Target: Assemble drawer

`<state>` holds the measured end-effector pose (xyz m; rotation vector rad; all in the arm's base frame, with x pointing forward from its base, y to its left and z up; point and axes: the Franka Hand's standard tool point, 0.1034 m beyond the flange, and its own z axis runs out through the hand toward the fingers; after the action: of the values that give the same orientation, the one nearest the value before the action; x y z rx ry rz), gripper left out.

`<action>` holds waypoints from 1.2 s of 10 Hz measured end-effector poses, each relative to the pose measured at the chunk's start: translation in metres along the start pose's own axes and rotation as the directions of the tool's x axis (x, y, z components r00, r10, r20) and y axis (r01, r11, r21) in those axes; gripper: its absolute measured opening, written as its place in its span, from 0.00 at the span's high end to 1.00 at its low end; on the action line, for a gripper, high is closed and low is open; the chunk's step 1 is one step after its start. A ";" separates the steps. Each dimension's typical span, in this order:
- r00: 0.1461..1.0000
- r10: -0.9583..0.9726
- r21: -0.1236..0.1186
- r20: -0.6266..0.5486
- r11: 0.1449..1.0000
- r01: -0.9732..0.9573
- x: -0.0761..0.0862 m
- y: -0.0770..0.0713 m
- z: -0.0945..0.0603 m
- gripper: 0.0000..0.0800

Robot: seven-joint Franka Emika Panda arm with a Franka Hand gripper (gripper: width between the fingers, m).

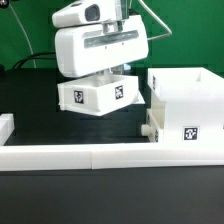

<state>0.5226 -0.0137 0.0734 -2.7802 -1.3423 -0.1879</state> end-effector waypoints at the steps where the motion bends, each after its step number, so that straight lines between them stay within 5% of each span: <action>1: 0.998 -0.060 0.002 0.002 0.998 0.060 -0.002 0.000 0.001 0.95; 4: 0.979 -0.202 0.002 0.008 0.979 0.202 -0.003 0.000 0.002 0.95; 8: 0.823 -0.565 0.008 0.051 0.825 0.566 -0.010 0.004 0.007 0.95; 12: 0.792 -0.608 0.012 0.061 0.794 0.608 -0.010 0.005 0.009 0.95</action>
Offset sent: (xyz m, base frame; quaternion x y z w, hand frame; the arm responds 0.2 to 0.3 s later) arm 0.0000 0.0000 0.0000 0.0000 0.0000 -0.1296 0.9916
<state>0.5211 -0.0232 0.0635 -2.2598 -2.2176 -0.1247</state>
